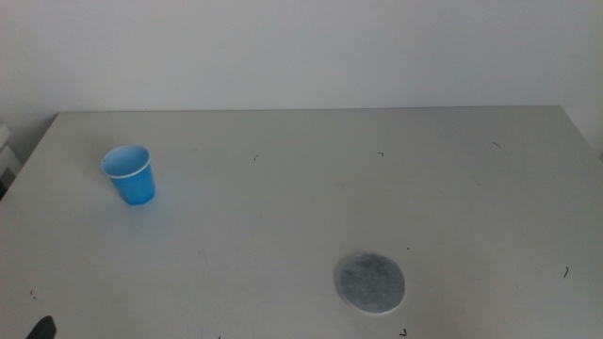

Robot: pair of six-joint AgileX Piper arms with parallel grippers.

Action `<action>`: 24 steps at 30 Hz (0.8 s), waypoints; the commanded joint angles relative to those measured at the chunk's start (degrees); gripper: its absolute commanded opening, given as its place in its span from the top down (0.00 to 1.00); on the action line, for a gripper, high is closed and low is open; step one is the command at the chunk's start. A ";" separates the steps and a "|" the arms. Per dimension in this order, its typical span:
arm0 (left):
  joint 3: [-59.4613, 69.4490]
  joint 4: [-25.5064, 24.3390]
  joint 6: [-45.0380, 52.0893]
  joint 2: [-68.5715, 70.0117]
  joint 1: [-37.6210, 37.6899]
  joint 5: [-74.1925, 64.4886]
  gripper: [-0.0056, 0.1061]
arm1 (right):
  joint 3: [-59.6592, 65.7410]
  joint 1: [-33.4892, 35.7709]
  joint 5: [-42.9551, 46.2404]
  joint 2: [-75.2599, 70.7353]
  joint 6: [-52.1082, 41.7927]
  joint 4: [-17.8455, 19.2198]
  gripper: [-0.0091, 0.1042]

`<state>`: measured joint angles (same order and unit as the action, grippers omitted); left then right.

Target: Place an empty cup on a cup mat.

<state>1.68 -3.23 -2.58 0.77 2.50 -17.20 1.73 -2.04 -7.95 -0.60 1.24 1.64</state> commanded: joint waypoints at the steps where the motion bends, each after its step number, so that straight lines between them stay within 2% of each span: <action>1: -3.17 0.54 -1.04 0.45 0.22 4.57 0.01 | -0.48 0.23 4.17 -1.48 -0.29 0.79 0.09; 7: -11.95 0.12 -2.78 -6.08 0.22 4.36 0.01 | -0.48 0.23 4.17 -1.48 -0.29 0.79 0.09; 17: -33.14 -0.11 -2.78 -25.84 0.22 3.83 0.01 | -0.48 0.23 4.17 -1.48 -0.29 0.79 0.09; 24: -52.23 0.34 -2.72 -40.63 0.22 -8.82 0.01 | -0.48 0.23 4.17 -1.48 -0.29 0.79 0.09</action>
<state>-44.61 -3.28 -4.43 -36.06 2.50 -25.71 1.73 -2.04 -7.95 -0.60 1.24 1.64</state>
